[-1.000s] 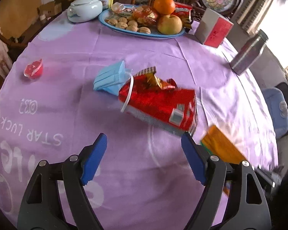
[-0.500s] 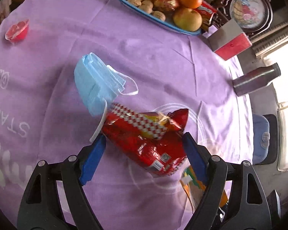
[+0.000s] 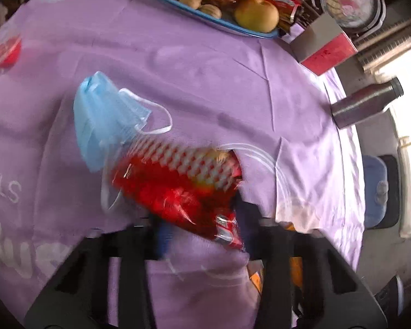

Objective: Collect trash
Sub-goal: 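Grasp the orange card packet with the right tool while the left tool grasps the red snack bag, then carry the snack bag and orange packet over the red basket with both tools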

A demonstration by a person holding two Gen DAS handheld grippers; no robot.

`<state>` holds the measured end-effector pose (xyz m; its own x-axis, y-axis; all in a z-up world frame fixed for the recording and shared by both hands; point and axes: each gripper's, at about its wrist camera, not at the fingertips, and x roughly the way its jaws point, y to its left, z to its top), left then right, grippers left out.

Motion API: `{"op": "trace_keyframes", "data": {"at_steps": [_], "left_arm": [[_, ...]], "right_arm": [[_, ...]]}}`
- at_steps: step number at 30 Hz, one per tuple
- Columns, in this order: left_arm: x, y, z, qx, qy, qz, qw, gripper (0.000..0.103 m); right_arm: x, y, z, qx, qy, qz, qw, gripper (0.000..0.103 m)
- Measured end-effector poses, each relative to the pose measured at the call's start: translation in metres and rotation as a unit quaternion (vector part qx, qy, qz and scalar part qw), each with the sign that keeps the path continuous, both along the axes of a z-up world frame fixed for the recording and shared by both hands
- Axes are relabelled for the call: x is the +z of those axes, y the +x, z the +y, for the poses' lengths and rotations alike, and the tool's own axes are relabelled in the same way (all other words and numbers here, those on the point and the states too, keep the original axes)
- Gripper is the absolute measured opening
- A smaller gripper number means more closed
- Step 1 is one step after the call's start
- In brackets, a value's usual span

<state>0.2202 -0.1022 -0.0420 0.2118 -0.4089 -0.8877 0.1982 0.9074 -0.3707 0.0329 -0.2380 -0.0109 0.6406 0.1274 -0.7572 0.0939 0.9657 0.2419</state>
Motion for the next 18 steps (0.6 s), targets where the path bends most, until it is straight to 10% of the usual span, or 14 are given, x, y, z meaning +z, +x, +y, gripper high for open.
{"op": "trace_keyframes", "data": {"at_steps": [18], "left_arm": [[0.041,-0.087,0.023,-0.078,0.030,-0.077,0.9936,0.026]], "right_arm": [[0.014,-0.036,0.012,-0.023,-0.043,-0.014,0.999,0.020]]}}
